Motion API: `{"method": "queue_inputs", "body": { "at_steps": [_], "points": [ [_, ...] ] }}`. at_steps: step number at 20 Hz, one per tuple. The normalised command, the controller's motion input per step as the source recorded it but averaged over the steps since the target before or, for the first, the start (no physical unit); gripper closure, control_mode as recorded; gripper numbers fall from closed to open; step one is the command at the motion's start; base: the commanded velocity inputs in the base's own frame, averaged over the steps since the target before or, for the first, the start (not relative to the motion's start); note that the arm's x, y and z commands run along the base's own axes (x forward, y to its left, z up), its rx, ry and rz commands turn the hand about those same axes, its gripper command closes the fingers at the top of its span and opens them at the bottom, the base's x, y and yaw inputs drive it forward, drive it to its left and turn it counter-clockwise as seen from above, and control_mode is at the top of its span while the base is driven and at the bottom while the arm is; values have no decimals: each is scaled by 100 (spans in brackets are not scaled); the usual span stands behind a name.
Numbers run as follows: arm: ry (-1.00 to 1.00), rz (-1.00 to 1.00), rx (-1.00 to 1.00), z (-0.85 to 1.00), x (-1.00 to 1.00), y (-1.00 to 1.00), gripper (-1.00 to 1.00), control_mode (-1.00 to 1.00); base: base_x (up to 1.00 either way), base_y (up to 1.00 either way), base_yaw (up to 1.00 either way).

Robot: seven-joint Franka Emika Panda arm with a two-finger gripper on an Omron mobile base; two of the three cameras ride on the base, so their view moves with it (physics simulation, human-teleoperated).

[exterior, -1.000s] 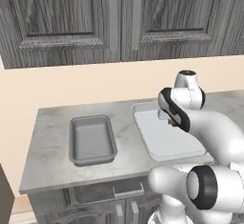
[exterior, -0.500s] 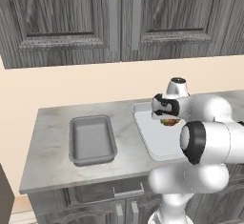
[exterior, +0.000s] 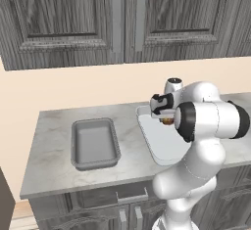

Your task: Place one cucumber and one chicken drumstick in each tupperware on the nearby counter, to pack two identical lunches.

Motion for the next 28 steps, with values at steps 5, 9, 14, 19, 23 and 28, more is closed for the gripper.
{"method": "queue_inputs", "body": {
  "at_steps": [5,9,14,19,23,28],
  "points": [
    [-17,0,0,26,-11,0,-100,-100,0,0,0],
    [-25,0,0,44,-36,0,-100,-100,0,0,0],
    [-35,0,0,55,-79,0,-100,-100,0,0,0],
    [-37,0,0,89,-85,0,-100,-100,0,0,0],
    [-10,0,0,100,-74,0,-100,-100,0,0,0],
    [0,0,0,100,-79,0,-100,-100,0,0,0]
  ]
}}
